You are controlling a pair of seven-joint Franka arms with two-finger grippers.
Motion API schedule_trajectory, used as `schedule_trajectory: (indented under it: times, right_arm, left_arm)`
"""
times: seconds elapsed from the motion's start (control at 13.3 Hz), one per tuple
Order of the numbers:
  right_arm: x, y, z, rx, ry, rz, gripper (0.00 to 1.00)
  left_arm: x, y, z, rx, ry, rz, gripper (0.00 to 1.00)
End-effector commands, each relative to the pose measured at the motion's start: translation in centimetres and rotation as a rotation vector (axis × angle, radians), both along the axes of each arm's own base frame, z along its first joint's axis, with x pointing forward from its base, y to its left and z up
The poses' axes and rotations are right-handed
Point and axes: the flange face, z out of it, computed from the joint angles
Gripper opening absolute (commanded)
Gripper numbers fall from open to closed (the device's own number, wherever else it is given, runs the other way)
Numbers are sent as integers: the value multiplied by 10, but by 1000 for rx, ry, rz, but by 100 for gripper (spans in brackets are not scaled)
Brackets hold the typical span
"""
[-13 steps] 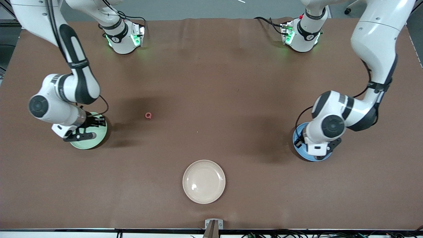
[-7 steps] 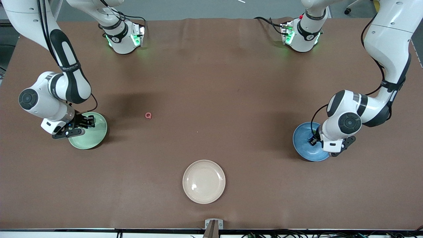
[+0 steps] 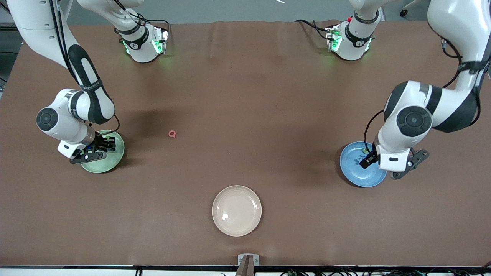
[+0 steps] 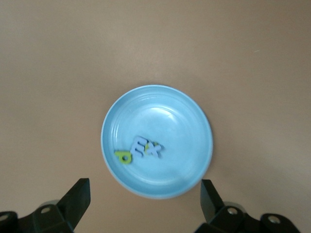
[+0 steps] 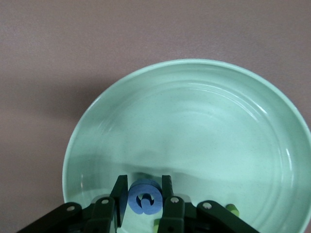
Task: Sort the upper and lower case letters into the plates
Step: 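Raise the left gripper to rest while the right gripper reaches the pink q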
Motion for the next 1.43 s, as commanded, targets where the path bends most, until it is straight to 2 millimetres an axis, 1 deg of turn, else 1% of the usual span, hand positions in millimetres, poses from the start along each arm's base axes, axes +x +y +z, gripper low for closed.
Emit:
schedule_trajectory:
  times: [0.0, 0.08, 0.15, 0.23, 0.3, 0.38, 0.45, 0.53, 0.6, 0.68, 0.75, 0.83, 0.91, 0.98, 1.06, 1.13, 1.21, 1.36]
  right_arm:
    - [-2, 8, -6, 26, -3, -22, 19]
    - [-2, 9, -5, 26, -3, -21, 21]
    - [-2, 10, -5, 28, 2, -21, 31]
    - [-2, 10, -4, 31, 7, -21, 64]
    - [-2, 12, 1, 37, 15, -19, 96]
    - [0, 14, 23, 58, 26, -25, 99]
    - [1, 20, 43, 82, 55, -22, 99]
    - [5, 34, 65, 100, 83, -25, 99]
    - [9, 50, 82, 102, 108, -70, 99]
    - [9, 71, 91, 95, 120, -107, 99]
    - [8, 92, 97, 89, 116, -147, 99]
    - [6, 114, 96, 78, 123, -194, 99]
    - [3, 142, 94, 64, 128, -243, 99]
    - [-1, 167, 90, 51, 132, -273, 99]
    - [-5, 187, 88, 44, 128, -289, 99]
    - [-7, 205, 86, 40, 111, -322, 99]
    - [-13, 223, 82, 36, 97, -331, 99]
    - [-27, 242, 61, 38, 52, -334, 99]
  left_arm:
    - [16, 16, 71, -69, 41, -96, 100]
    - [17, 25, 91, -67, 61, -153, 100]
    - [14, 34, 111, -59, 86, -195, 100]
    - [10, 53, 123, -55, 109, -220, 100]
    - [7, 64, 134, -53, 109, -258, 100]
    - [1, 65, 153, -38, 91, -303, 100]
    - [-5, 65, 168, -29, 76, -343, 100]
    - [-10, 66, 181, -18, 68, -383, 100]
    - [-15, 72, 191, -11, 70, -418, 100]
    - [-20, 78, 197, -35, 84, -466, 100]
    - [-27, 77, 204, -91, 88, -491, 100]
    - [-33, 78, 214, -114, 78, -503, 100]
    - [-42, 83, 227, -100, 67, -507, 100]
    - [-49, 83, 231, -103, 77, -516, 100]
    - [-61, 87, 236, -128, 107, -526, 100]
    - [-69, 96, 235, -166, 129, -528, 100]
    - [-76, 108, 238, -193, 123, -531, 100]
    - [-86, 109, 237, -206, 127, -537, 100]
